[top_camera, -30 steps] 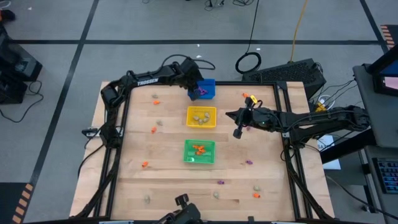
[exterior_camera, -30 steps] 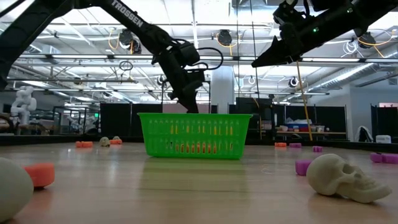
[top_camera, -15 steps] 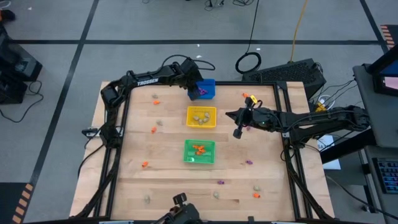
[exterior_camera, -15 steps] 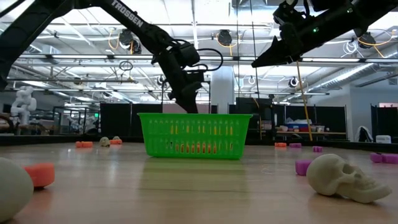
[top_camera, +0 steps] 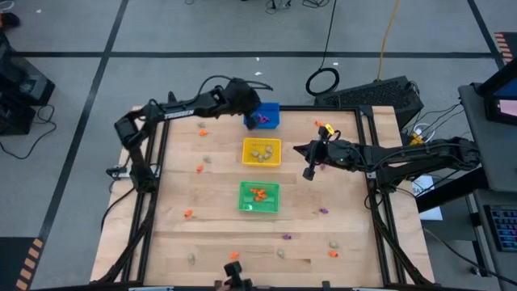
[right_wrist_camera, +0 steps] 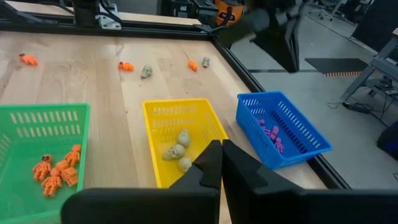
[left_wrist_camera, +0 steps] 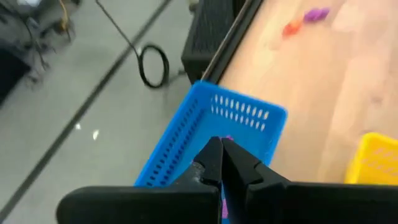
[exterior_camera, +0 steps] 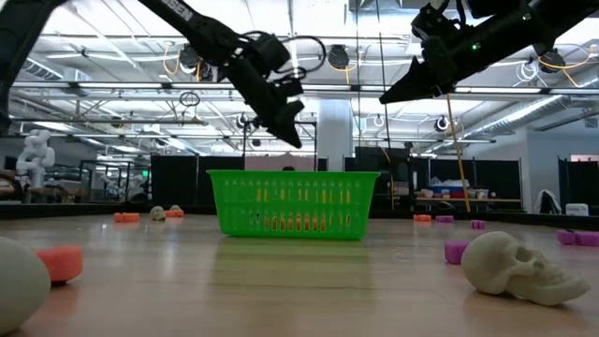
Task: Sort Halloween decoration
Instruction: Put the skull toy into the yellow bin
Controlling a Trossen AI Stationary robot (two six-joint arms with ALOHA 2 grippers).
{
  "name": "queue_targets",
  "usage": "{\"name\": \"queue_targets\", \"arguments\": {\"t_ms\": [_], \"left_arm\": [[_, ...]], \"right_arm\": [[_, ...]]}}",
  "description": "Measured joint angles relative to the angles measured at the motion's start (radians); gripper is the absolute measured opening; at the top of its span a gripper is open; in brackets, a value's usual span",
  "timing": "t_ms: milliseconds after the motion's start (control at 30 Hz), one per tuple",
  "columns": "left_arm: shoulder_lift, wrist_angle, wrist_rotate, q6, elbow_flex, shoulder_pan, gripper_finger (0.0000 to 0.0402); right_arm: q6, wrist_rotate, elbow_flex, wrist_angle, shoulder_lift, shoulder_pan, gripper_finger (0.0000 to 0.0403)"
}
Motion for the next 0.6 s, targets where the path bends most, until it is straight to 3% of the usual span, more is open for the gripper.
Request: {"name": "queue_targets", "arguments": {"t_ms": [333,600], "left_arm": [[-0.269,0.325,-0.002,-0.052,-0.378,-0.107,0.0],[-0.456,0.53,-0.009,-0.077,-0.639,-0.241,0.0]], "right_arm": [[0.038,-0.002,0.0,-0.009,0.0,0.0,0.0],[0.06,-0.003,0.016,-0.128,0.0,0.036,0.0]]}}
